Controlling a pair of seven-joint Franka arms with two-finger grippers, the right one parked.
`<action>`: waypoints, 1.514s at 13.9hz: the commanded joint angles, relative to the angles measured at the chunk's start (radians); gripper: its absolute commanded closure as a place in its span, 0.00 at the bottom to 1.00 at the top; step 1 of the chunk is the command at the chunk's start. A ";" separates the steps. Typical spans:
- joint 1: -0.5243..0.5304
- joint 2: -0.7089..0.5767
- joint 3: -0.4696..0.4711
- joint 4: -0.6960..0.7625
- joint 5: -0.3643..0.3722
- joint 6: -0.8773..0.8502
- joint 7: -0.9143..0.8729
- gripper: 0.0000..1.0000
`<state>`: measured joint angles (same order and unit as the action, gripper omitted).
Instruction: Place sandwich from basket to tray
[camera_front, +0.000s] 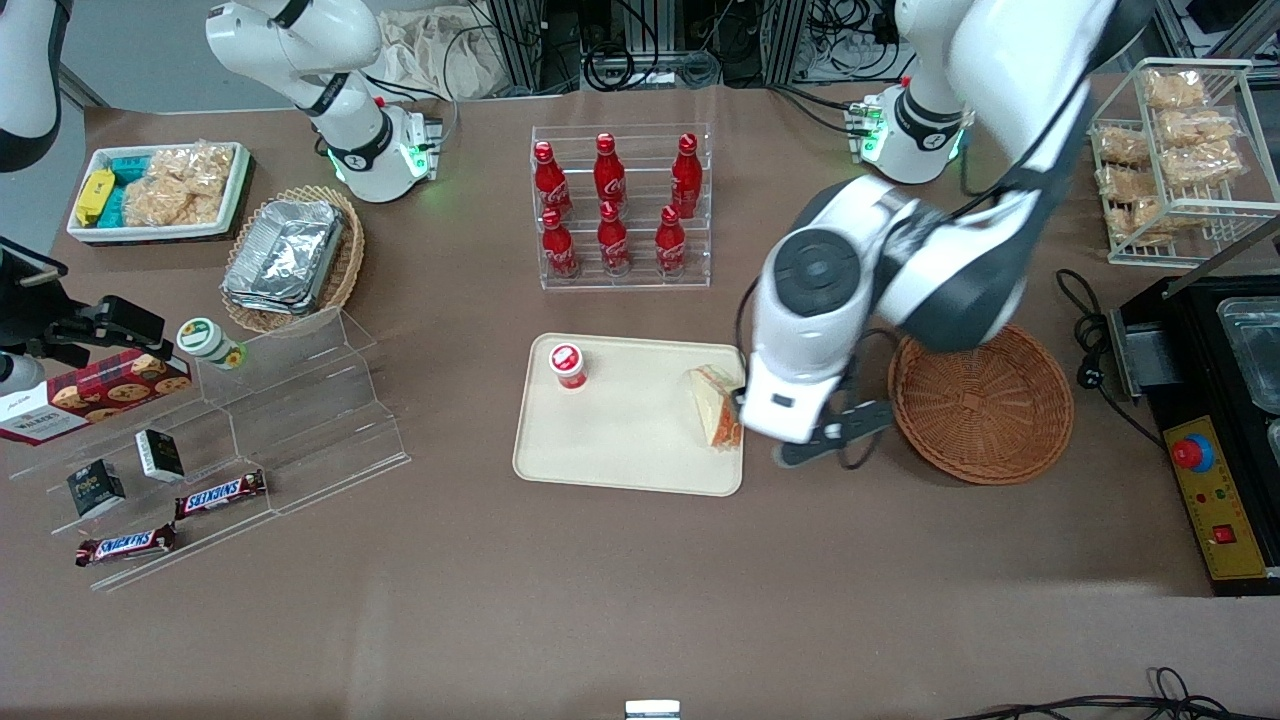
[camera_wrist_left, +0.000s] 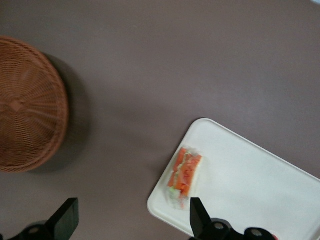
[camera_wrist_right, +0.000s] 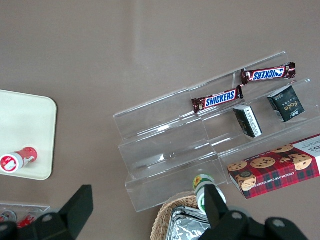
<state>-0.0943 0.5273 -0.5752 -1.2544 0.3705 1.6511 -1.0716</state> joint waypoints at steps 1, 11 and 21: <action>0.114 -0.130 -0.003 -0.083 -0.086 -0.036 0.094 0.00; 0.010 -0.493 0.555 -0.338 -0.360 -0.068 0.800 0.00; -0.005 -0.641 0.700 -0.473 -0.372 -0.071 0.998 0.00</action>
<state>-0.0776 -0.0886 0.1118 -1.7041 -0.0069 1.5749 -0.0861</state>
